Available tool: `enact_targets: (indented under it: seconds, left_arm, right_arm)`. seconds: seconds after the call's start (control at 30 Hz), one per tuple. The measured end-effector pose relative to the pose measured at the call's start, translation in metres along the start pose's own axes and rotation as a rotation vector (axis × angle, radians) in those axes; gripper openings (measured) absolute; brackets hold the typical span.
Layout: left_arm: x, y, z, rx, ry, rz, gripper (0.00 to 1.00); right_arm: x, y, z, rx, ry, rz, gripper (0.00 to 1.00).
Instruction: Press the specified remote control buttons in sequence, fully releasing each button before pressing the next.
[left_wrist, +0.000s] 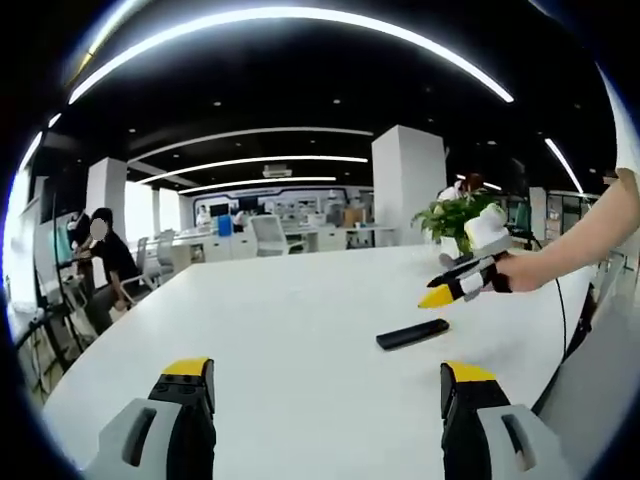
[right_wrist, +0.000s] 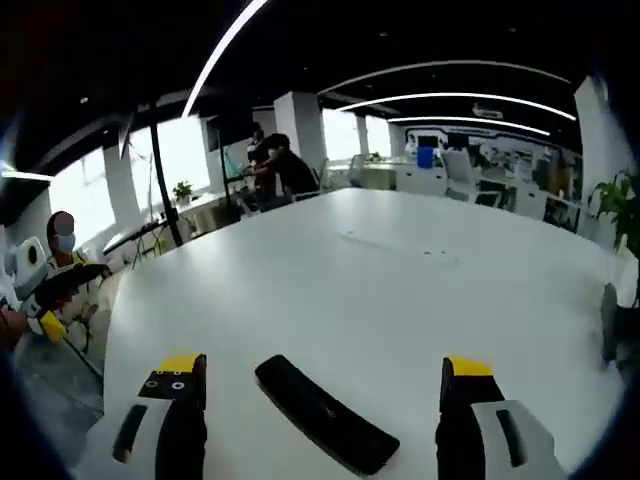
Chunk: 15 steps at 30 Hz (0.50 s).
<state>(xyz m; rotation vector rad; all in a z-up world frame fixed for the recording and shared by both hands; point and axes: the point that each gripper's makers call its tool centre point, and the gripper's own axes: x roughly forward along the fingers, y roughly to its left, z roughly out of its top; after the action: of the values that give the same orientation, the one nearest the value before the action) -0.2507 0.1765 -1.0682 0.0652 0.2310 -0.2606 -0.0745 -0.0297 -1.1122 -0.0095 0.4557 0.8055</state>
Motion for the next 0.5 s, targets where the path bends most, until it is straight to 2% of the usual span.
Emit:
enact_targets:
  seconds: [0.13, 0.27, 0.5]
  left_arm:
    - [0.0, -0.003, 0.0, 0.007, 0.002, -0.014, 0.95]
    - [0.0, -0.004, 0.001, 0.002, 0.001, -0.016, 0.96]
    - [0.0, -0.003, 0.001, 0.0, 0.001, -0.012, 0.96]
  right_arm:
    - [-0.012, 0.007, 0.001, 0.086, -0.045, -0.004, 0.99]
    - [-0.03, 0.014, 0.001, 0.087, -0.071, -0.022, 0.99]
    - [-0.068, 0.018, 0.007, 0.126, -0.161, -0.083, 0.99]
